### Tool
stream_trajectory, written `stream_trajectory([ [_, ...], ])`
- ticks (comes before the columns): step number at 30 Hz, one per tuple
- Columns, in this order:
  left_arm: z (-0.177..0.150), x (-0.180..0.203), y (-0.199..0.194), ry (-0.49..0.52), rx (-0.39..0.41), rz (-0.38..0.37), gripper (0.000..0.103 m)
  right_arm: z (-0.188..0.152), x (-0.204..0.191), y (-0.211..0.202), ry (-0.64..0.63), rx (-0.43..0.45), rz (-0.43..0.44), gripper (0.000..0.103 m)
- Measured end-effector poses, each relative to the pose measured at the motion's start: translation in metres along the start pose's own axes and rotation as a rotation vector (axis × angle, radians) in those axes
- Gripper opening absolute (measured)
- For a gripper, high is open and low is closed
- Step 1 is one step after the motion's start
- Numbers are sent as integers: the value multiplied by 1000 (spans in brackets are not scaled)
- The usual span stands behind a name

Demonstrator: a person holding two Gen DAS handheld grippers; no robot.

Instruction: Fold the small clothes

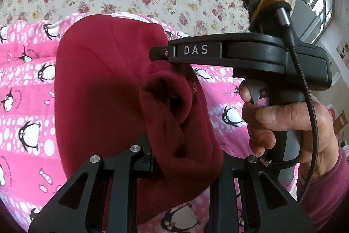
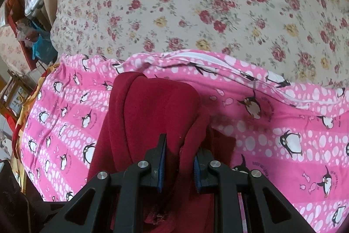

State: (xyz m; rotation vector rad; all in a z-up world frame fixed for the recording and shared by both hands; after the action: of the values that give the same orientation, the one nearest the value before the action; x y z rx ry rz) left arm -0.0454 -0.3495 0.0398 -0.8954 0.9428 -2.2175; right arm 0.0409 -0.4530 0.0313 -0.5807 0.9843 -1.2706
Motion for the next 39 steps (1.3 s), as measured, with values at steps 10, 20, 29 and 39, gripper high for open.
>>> stream_trajectory([
  [10, -7, 6, 20, 3, -45, -2, 23, -15, 18, 16, 31, -49, -18, 19],
  [20, -10, 6, 29, -4, -73, -49, 23, -28, 28, 24, 27, -71, -94, 19],
  [29, -27, 12, -2, 18, -118, -222, 59, -35, 40, 4, 117, -53, -132, 38],
  [39, -34, -41, -39, -25, -59, -73, 59, -60, -12, -55, 42, 34, -34, 47],
])
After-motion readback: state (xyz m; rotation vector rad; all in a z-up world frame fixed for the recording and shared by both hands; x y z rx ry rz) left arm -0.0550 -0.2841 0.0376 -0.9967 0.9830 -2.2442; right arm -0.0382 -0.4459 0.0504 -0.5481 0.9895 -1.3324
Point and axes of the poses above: each gripper's, at about its wrist camera, not at the fingertips, and y roughly the way its jaws point, x to its right, z to its top, the point moved 7 cm from there along y, roughly the way its jaws point, and after that the axes turned 3 degrees about -x, right-handed, at the moved point
